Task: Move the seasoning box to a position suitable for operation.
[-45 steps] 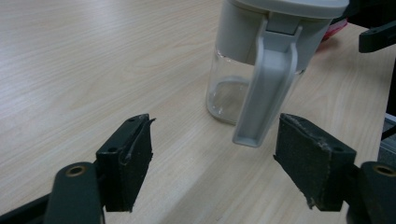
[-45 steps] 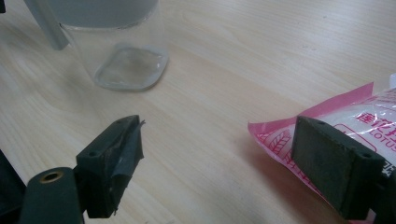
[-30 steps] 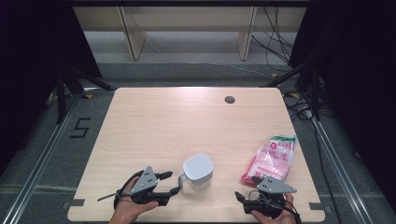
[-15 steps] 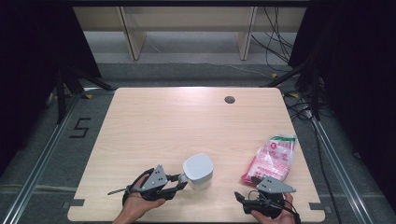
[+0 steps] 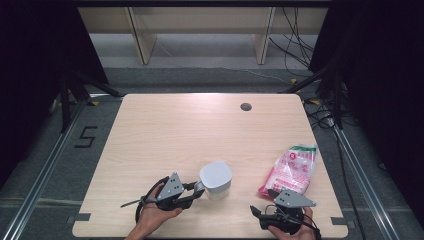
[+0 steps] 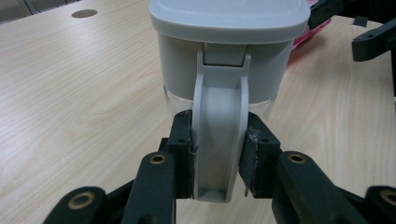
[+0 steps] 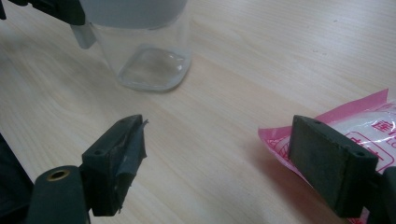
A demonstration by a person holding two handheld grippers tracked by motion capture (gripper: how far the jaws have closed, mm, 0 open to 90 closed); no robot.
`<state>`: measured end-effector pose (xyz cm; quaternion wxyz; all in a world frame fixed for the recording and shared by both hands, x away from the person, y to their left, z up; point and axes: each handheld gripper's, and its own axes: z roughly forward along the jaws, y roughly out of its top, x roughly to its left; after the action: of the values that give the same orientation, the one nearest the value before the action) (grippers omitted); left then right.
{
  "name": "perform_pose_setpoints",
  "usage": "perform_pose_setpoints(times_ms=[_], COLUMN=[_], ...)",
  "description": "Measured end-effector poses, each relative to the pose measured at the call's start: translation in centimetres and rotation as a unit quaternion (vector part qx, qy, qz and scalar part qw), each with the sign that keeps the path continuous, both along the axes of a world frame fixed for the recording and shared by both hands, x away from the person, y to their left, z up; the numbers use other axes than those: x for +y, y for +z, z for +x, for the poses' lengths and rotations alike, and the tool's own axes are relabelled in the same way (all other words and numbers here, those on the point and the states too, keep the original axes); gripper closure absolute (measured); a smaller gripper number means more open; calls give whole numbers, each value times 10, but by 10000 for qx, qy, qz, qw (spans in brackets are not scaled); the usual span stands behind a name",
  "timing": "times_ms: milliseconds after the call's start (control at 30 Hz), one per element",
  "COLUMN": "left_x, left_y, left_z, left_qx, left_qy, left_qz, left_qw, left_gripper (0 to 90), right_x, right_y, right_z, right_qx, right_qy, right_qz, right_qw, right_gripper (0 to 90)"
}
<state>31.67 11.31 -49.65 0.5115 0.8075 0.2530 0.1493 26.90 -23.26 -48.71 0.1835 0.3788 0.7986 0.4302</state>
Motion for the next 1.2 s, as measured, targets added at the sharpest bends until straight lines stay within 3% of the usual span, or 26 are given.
perform_pose_setpoints(times_ms=[67, 100, 167, 200, 500, 1200], left_x=[-4, -4, -6, -7, -12, -3], left_y=[1, 1, 1, 1, 1, 1], left_z=[1, 1, 7, 9, 25, 57], left_qx=[-28, -28, -22, -14, -40, -148], left_qy=[62, 62, 99, 113, 196, 284], left_qz=[21, 21, 36, 29, 53, 131], left_qw=[10000, 10000, 9999, 9999, 9998, 9994], left_gripper=[684, 685, 685, 685, 684, 684], right_x=[1, 1, 1, 1, 1, 2], right_y=[1, 0, 0, 0, 0, 0], right_z=[-2, 0, 0, 0, -1, 0], right_qx=[106, 115, 9, 126, 103, 2], right_qy=[-57, 49, 11, 48, 41, 44], right_qz=[41, 49, -32, 36, 17, -52], right_qw=[9999, 9999, 10000, 9999, 9999, 10000], right_gripper=[201, 201, 203, 203, 204, 204])
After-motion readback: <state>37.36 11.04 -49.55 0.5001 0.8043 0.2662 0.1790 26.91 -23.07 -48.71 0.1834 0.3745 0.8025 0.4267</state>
